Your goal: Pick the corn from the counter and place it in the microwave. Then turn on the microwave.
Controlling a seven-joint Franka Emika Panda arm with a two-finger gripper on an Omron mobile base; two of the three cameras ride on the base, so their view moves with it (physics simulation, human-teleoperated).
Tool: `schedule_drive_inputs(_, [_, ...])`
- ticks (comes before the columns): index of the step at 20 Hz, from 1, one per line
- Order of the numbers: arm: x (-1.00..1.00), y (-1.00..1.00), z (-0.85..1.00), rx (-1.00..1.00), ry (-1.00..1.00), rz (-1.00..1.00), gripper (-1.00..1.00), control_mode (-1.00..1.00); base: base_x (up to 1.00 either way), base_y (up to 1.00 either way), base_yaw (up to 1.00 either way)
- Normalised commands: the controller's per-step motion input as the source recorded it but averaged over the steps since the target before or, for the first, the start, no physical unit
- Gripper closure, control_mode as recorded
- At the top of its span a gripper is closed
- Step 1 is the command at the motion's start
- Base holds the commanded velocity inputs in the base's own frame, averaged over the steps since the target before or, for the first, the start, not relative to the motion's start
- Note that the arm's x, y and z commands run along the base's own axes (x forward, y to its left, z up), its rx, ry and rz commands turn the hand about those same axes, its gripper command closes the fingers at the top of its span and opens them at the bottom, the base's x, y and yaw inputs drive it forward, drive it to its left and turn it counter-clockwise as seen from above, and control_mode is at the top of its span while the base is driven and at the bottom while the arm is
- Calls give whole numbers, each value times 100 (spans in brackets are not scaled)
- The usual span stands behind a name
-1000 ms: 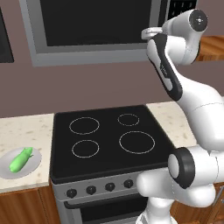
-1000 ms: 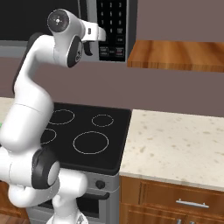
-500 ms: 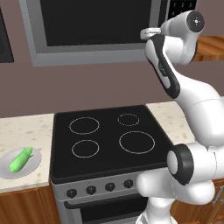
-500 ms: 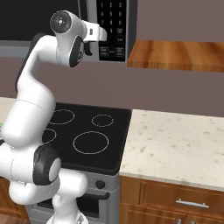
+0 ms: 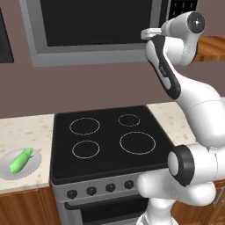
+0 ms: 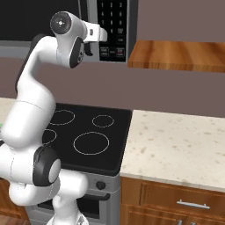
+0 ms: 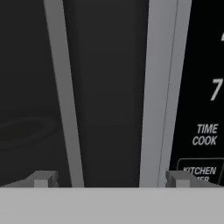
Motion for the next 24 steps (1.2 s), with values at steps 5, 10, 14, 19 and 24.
schedule_drive_inputs(5, [0, 0, 0, 0, 0, 0, 100, -100, 0, 0, 0])
schedule_drive_inputs(10, [-4, 0, 0, 0, 0, 0, 100, -100, 0, 0, 0])
schedule_drive_inputs(14, [-25, 0, 0, 0, -2, 0, 100, -100, 0, 0, 0])
schedule_drive_inputs(19, [-43, 0, 2, 0, -6, 0, 100, -100, 0, 0, 0])
schedule_drive_inputs(24, [-55, 0, 4, 0, -9, -2, 100, -100, 0, 0, 0])
